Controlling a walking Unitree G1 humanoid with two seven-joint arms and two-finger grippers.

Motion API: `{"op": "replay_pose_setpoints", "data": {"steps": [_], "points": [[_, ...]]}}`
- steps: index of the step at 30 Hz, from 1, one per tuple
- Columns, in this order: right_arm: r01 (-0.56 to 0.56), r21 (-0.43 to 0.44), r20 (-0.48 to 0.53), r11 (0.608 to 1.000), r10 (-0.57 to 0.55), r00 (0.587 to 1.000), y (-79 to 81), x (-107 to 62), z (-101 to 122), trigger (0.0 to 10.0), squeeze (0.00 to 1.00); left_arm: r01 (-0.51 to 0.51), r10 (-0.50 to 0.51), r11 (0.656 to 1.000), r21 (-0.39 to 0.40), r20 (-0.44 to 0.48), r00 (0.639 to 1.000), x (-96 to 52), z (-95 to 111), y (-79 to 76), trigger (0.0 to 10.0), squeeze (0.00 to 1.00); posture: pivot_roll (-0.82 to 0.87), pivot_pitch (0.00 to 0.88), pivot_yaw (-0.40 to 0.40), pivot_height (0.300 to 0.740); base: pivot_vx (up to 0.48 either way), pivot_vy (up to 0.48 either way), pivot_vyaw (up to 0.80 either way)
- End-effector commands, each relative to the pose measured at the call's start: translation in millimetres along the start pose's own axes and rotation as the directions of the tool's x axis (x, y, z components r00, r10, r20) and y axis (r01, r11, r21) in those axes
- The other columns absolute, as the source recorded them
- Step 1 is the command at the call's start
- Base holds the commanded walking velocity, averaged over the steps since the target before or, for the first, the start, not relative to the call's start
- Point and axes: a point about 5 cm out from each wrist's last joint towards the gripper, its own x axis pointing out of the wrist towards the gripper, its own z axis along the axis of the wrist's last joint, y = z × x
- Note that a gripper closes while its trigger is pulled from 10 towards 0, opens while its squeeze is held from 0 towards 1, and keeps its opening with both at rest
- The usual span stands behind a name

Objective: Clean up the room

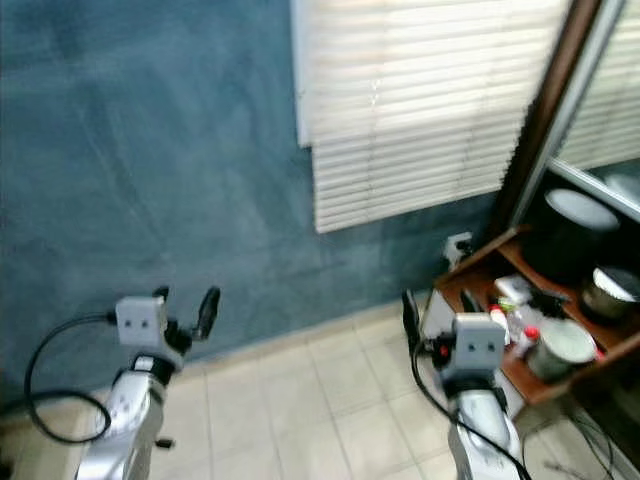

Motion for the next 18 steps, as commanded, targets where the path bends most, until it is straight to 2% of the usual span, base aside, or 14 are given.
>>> {"op": "replay_pose_setpoints", "data": {"steps": [1,4,5,7,9,11,13,15,18], "points": [[0.016,0.000,-0.013,1.000,-0.016,1.000,-6.3,-1.1,-0.1,10.0,0.00,0.025,-0.025,1.000,-0.012,-0.008,1.000,1.3,-0.3,-6.9,10.0,0.00,-0.15,0.000,0.025,0.740,0.480,0.000,0.00],[0.013,0.022,-0.058,1.000,-0.011,0.998,-4.6,-4.4,-6.5,10.0,0.00,0.031,-0.031,0.999,-0.013,-0.021,0.999,1.2,-2.1,-7.7,10.0,0.00,-0.16,0.000,0.029,0.740,0.480,0.000,0.00],[0.013,0.033,-0.083,0.999,-0.010,0.997,-4.8,-6.5,-10.0,10.0,0.00,0.004,-0.004,1.000,-0.005,-0.043,0.999,0.0,-5.9,-2.8,10.0,0.00,-0.16,0.000,0.028,0.740,0.480,0.000,0.00],[-0.008,0.038,-0.130,0.999,0.013,0.991,-0.6,-14.0,-16.5,10.0,0.00,0.013,-0.012,1.000,0.011,-0.097,0.995,-9.4,-13.8,3.1,10.0,0.00,-0.15,0.000,0.027,0.740,0.000,0.000,0.00],[-0.033,0.057,-0.165,0.998,0.042,0.985,2.9,-21.4,-21.3,10.0,0.00,0.023,-0.024,1.000,-0.011,-0.126,0.992,-23.5,-17.4,6.5,10.0,0.00,-0.15,0.000,0.024,0.740,0.000,0.000,0.00],[-0.114,0.113,-0.180,0.987,0.133,0.975,13.4,-30.0,-21.0,10.0,0.00,0.073,-0.077,0.997,-0.025,-0.180,0.981,-50.2,-19.5,6.6,10.0,0.00,-0.14,0.000,0.028,0.740,0.000,0.000,0.00],[-0.201,0.175,-0.187,0.964,0.233,0.954,26.8,-43.3,-15.9,10.0,0.00,0.028,-0.033,0.999,-0.034,-0.171,0.985,-65.2,-10.7,13.5,10.0,0.00,-0.13,0.000,0.032,0.740,0.000,0.000,0.00],[-0.227,0.196,-0.201,0.954,0.266,0.943,32.0,-42.4,-17.4,10.0,0.00,0.002,-0.012,0.998,-0.058,-0.173,0.985,-65.1,-11.6,14.4,10.0,0.00,-0.13,0.000,0.032,0.740,0.000,0.000,0.00],[-0.226,0.182,-0.212,0.957,0.263,0.941,31.5,-41.1,-18.2,10.0,0.00,-0.001,-0.009,0.998,-0.058,-0.173,0.985,-64.1,-11.7,14.4,10.0,0.00,-0.13,0.000,0.033,0.740,0.000,0.000,0.00]]}}
